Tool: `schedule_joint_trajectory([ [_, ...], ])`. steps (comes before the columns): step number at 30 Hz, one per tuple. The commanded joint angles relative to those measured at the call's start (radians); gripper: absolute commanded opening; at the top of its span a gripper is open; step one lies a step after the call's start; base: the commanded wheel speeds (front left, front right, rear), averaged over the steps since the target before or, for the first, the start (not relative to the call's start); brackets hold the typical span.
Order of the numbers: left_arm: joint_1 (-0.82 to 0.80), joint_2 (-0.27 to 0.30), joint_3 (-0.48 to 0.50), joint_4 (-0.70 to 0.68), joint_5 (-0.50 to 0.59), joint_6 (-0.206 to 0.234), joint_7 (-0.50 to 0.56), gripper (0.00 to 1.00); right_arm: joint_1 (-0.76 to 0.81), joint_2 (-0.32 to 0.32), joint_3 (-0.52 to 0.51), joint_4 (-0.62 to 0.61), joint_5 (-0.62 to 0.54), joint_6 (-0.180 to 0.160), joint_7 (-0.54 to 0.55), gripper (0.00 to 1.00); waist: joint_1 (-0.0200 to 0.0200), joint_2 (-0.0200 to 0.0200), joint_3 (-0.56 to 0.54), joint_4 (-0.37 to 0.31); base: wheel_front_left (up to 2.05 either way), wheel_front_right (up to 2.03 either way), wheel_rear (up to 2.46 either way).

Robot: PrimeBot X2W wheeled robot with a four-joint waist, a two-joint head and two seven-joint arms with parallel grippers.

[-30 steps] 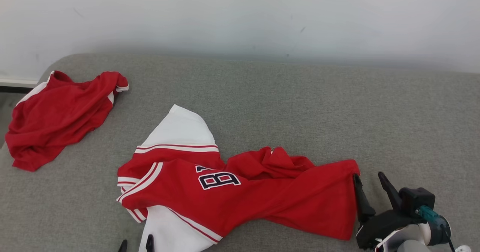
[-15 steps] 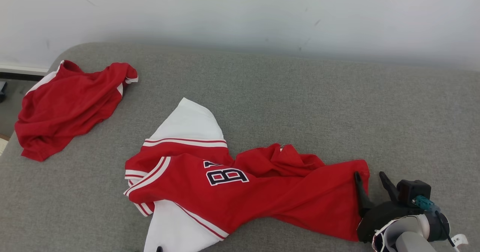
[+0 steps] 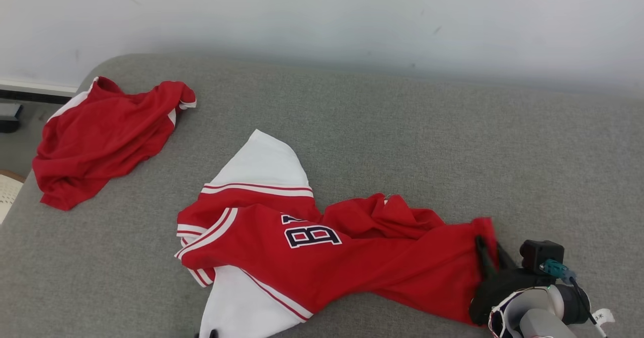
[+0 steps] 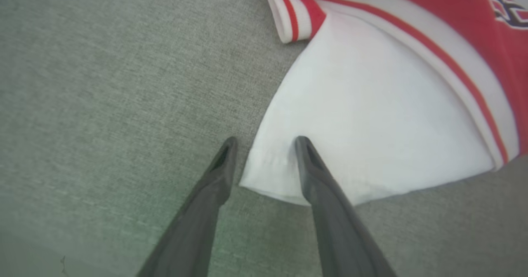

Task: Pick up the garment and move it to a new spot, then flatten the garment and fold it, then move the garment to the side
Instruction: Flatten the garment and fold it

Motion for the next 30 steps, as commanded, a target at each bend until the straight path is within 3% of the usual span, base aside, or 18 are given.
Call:
schedule_joint_trajectory([
  [1, -0.006, -0.021, -0.021, 0.020, -0.001, -0.012, 0.007, 0.00, 0.004, 0.005, 0.008, -0.002, 0.011, 0.003, 0.001, 0.00, 0.0000, 0.0000, -0.012, 0.006, 0.00, 0.00, 0.00],
  [12, 0.011, -0.005, -0.011, -0.025, -0.012, -0.013, -0.041, 0.00, 0.112, -0.020, -0.003, -0.125, 0.027, 0.003, 0.000, 0.00, 0.0000, 0.0000, -0.075, -0.003, 0.00, 0.00, 0.00],
  [30, 0.107, 0.026, 0.006, -0.187, -0.027, 0.043, -0.037, 0.00, 0.203, -0.019, 0.002, -0.194, 0.046, 0.003, 0.000, 0.00, 0.0000, 0.0000, -0.119, -0.033, 0.00, 0.00, 0.00],
])
